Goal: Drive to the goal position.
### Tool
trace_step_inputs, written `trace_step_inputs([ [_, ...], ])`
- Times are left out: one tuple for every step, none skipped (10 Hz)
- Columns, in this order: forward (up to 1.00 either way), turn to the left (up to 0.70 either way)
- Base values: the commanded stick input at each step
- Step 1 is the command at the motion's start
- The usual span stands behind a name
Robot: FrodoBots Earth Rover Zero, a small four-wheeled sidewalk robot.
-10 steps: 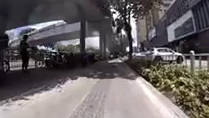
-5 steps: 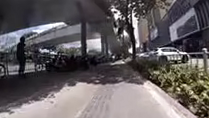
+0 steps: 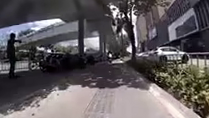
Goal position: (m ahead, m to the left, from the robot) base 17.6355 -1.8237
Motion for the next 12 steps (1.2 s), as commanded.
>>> trace_step_inputs([
  [0.70,0.00],
  [0.70,0.00],
  [0.70,0.00],
  [0.70,0.00],
  [0.70,0.00],
  [0.70,0.00],
  [0.70,0.00],
  [0.70,0.00],
  [0.70,0.00],
  [0.70,0.00],
  [0.70,0.00],
  [0.70,0.00],
])
